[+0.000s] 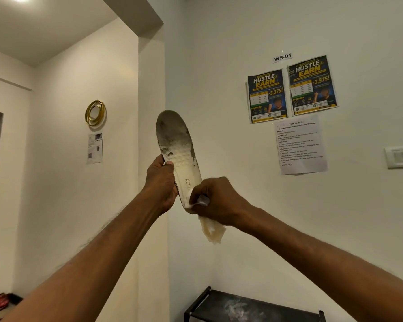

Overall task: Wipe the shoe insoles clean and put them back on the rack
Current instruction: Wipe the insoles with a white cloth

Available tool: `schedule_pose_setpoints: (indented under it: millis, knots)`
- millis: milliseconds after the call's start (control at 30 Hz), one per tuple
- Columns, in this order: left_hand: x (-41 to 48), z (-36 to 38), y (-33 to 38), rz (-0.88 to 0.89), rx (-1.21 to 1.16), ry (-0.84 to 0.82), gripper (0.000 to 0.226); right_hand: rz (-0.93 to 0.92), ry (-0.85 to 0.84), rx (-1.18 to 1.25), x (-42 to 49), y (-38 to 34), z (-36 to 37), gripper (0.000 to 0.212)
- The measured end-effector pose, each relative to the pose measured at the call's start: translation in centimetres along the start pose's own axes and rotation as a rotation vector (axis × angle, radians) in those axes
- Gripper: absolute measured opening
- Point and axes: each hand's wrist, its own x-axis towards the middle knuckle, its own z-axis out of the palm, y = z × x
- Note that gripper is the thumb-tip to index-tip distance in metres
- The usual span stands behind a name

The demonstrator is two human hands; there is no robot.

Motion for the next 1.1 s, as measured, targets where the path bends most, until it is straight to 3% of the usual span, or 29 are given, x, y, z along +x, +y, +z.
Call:
schedule_pose_setpoints:
  millis: [67,200,533,633,767,900,1000,1100]
  knots:
    - [-0.1,0.0,0.0,-0.004,0.014,-0.004,0.038,-0.013,-0.075,-0.06,-0.1,0.0,0.4,0.015]
    - [-0.2,-0.2,-0.2,-0.007,0.0,-0.006,0.035,0.035,-0.044,-0.047,-0.2,0.5,0.0,0.017]
    - [-0.3,-0.3,-0.4,-0.001,0.042,-0.009,0.036,0.012,-0.147,-0.138,-0.7,0.5,0.4,0.021]
    - [-0.2,-0.4,-0.5,-0.007,0.02,-0.007,0.033,0.042,-0.065,-0.113,-0.5,0.8,-0.3,0.019]
    - [-0.3,-0.4,-0.4,-0.001,0.047,-0.014,0.032,0.006,-0.126,-0.153,-0.9,0.9,0.2,0.021]
    - [-0.5,-0.4,-0.6,-0.009,0.033,-0.024,0.033,0.041,-0.009,-0.106,-0.2,1.2,-0.9,0.016]
    - [-0.6,-0.4,-0.6,-0.005,0.054,-0.033,0.033,0.014,-0.062,-0.138,-0.2,0.9,-0.7,0.015]
    - [-0.6,-0.4,-0.8,-0.02,0.043,-0.024,0.034,0.03,0.022,-0.117,0.3,0.9,-1.3,0.017]
